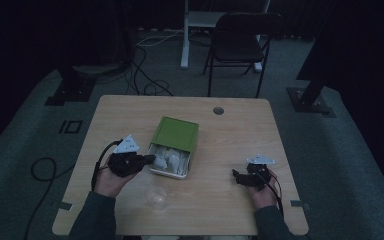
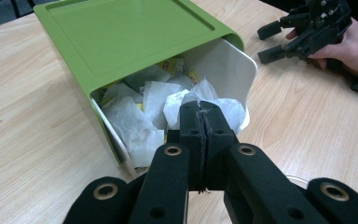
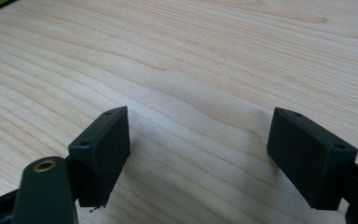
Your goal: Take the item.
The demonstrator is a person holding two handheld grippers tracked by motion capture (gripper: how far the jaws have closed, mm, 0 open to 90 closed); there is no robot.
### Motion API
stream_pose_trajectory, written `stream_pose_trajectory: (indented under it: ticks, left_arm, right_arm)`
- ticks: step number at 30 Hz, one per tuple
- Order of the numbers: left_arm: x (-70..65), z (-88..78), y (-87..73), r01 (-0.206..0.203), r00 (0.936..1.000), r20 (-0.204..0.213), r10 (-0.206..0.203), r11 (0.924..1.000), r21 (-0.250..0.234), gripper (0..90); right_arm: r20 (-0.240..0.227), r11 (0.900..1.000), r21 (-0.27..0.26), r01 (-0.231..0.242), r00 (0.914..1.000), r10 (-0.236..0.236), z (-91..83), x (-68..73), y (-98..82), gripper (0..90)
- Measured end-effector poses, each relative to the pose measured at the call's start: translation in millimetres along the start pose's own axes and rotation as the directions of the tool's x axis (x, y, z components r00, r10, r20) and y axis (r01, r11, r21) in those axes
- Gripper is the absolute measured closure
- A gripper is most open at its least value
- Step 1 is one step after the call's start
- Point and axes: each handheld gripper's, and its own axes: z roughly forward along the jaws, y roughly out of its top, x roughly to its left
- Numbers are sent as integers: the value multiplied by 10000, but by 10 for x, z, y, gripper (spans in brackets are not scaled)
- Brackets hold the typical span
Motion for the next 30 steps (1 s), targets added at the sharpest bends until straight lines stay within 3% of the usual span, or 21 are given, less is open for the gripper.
stream_pose_trajectory:
  ticks: [30]
  left_arm:
    - [-60, -164, 45, -154, 9998, 102, 155, 9998, -92, 899]
  right_arm:
    - [-1, 10000, 1, -3, 10000, 3, 0, 0, 0, 209]
